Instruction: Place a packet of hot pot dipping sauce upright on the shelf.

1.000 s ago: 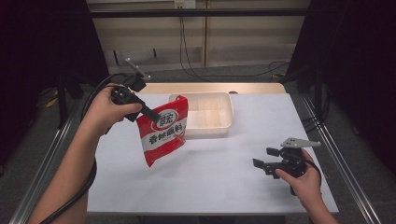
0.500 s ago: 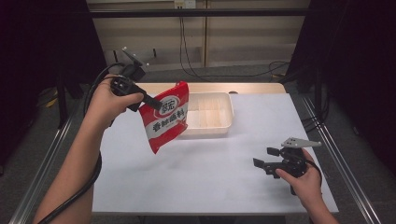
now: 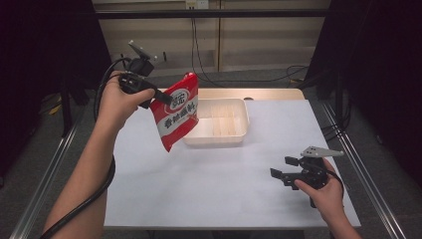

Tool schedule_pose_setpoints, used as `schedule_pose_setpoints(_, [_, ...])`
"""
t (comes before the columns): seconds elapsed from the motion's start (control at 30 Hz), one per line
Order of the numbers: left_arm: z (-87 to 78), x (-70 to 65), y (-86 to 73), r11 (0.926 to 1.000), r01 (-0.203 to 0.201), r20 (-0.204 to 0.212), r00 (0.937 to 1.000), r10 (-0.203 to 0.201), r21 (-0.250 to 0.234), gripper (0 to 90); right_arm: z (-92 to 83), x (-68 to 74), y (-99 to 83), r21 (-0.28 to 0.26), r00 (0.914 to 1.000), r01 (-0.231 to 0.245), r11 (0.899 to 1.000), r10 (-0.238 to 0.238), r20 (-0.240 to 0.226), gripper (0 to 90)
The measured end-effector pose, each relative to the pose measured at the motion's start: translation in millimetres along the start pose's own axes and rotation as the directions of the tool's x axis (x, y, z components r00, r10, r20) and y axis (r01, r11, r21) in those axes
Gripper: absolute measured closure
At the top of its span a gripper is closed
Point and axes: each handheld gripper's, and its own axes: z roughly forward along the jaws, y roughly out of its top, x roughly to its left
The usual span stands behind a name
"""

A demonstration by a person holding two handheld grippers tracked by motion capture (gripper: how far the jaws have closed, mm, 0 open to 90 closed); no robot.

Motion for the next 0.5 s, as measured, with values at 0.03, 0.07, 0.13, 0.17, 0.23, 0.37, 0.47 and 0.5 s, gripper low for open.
schedule_pose_setpoints(0.03, [0.3,0.6,1.1,1.0,0.006,-0.005,1.0,-0.006,-0.008,88.8,-0.2,0.0,0.0,-0.001,1.0,-0.001,1.0,0.001,0.001,18.5])
schedule_pose_setpoints(0.07, [0.4,2.1,2.2,1.0,0.001,-0.002,1.0,-0.001,-0.006,88.8,-0.3,0.0,0.1,-0.001,1.0,0.001,1.0,-0.001,0.001,18.5])
schedule_pose_setpoints(0.13, [1.7,1.9,3.8,0.9995,0.016,-0.021,0.9996,-0.016,-0.026,88.8,-0.4,-0.2,0.2,-0.003,1.0,0.0,1.0,0.0,0.001,18.5])
schedule_pose_setpoints(0.17, [2.8,2.0,4.5,0.9992,0.023,-0.013,0.9996,-0.023,-0.032,88.8,-0.4,-0.2,0.3,-0.003,1.0,0.001,1.0,-0.001,0.001,18.5])
schedule_pose_setpoints(0.23, [4.9,2.5,6.4,0.9992,0.015,-0.025,0.9996,-0.016,-0.038,88.8,-0.6,-0.1,0.3,-0.003,1.0,-0.002,1.0,0.002,0.002,18.5])
schedule_pose_setpoints(0.37, [10.1,1.9,10.5,0.9982,0.029,-0.029,0.9991,-0.031,-0.051,88.8,-0.7,0.1,0.5,-0.004,1.0,-0.001,1.0,0.001,0.001,18.5])
schedule_pose_setpoints(0.47, [12.2,1.6,13.9,0.9983,0.026,-0.03,0.9992,-0.027,-0.052,88.8,-1.1,0.1,0.8,-0.006,1.0,-0.002,1.0,0.002,0.0,18.5])
schedule_pose_setpoints(0.5, [13.3,0.7,15.5,0.9977,0.033,-0.04,0.9986,-0.036,-0.06,88.7,-1.3,0.3,0.9,-0.006,1.0,-0.003,1.0,0.003,-0.001,18.5])
